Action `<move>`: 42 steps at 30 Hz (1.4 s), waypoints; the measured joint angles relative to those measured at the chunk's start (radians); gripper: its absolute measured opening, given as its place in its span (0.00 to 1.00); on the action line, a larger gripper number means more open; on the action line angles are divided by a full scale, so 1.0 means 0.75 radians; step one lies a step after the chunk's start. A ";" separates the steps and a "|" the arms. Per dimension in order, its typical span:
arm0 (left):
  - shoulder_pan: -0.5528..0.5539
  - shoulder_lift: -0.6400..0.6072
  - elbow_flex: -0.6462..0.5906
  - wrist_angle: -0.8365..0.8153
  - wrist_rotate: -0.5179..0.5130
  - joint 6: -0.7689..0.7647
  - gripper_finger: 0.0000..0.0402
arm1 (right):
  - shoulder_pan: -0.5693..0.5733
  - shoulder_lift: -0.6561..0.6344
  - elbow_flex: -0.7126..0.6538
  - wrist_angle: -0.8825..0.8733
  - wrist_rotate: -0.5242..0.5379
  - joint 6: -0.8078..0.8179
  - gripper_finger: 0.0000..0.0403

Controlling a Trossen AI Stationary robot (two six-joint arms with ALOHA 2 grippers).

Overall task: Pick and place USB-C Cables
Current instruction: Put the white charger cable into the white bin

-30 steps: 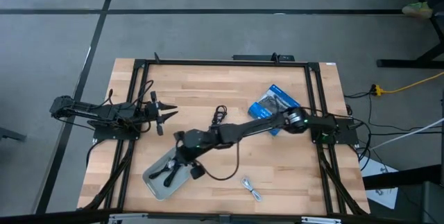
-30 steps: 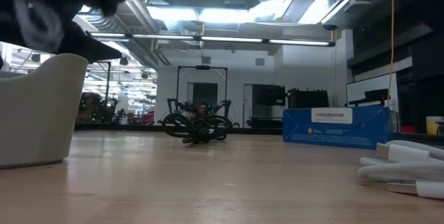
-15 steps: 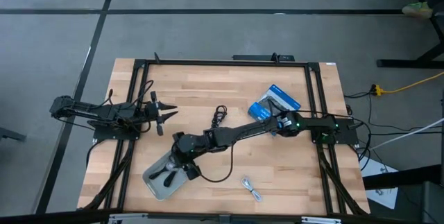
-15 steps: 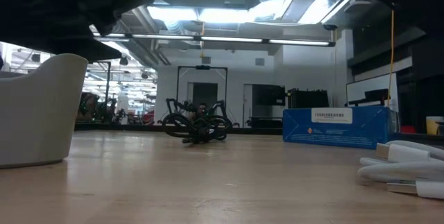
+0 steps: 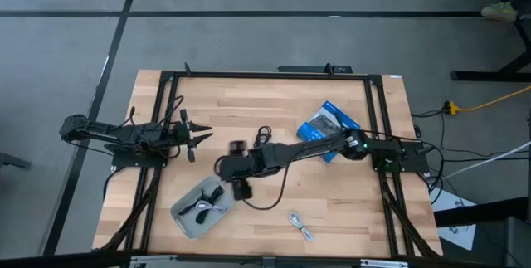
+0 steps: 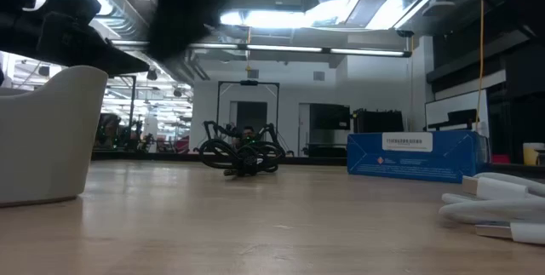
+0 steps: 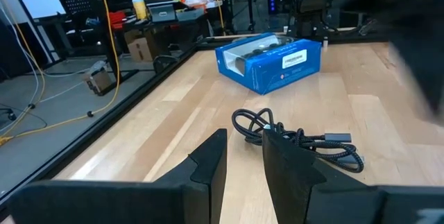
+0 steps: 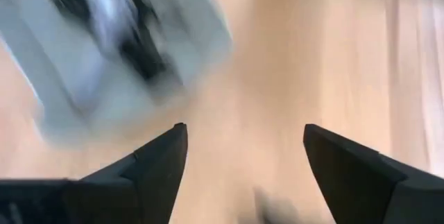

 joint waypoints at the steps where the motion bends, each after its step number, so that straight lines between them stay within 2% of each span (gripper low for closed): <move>1: 0.000 0.000 0.000 0.000 0.000 0.000 0.22 | 0.001 -0.005 0.000 -0.133 0.043 0.070 0.72; 5: 0.000 0.000 0.000 0.000 0.000 -0.025 0.21 | 0.002 -0.011 -0.004 -0.565 0.190 0.321 0.72; 9: 0.000 0.000 0.000 0.000 0.000 -0.032 0.21 | 0.001 -0.015 -0.004 -0.896 0.203 0.494 0.72; 11: 0.000 0.000 0.000 0.000 0.000 -0.032 0.22 | 0.010 -0.024 -0.034 -0.879 0.180 0.522 0.72; 14: 0.000 0.000 0.000 0.000 0.000 -0.032 0.22 | 0.049 -0.064 -0.102 -0.901 -0.045 0.464 0.72; 15: 0.000 0.000 0.000 0.000 0.000 -0.032 0.21 | 0.064 -0.074 -0.119 -0.889 -0.079 0.464 0.72; 21: 0.000 0.000 0.000 0.000 0.000 -0.012 0.22 | 0.130 -0.100 -0.262 -0.889 -0.086 0.537 0.67; 25: 0.000 0.000 0.000 0.000 0.001 -0.020 0.21 | 0.164 -0.100 -0.346 -0.886 -0.156 0.599 0.64; 32: 0.000 0.000 0.000 0.000 0.001 -0.034 0.21 | 0.197 -0.100 -0.502 -0.849 -0.187 0.674 0.64; 36: 0.000 0.000 0.000 0.000 0.001 -0.054 0.21 | 0.199 -0.099 -0.504 -0.843 -0.195 0.675 0.64; 42: 0.000 0.000 0.000 0.000 0.000 -0.033 0.21 | 0.154 -0.100 -0.459 -0.845 -0.084 0.636 0.63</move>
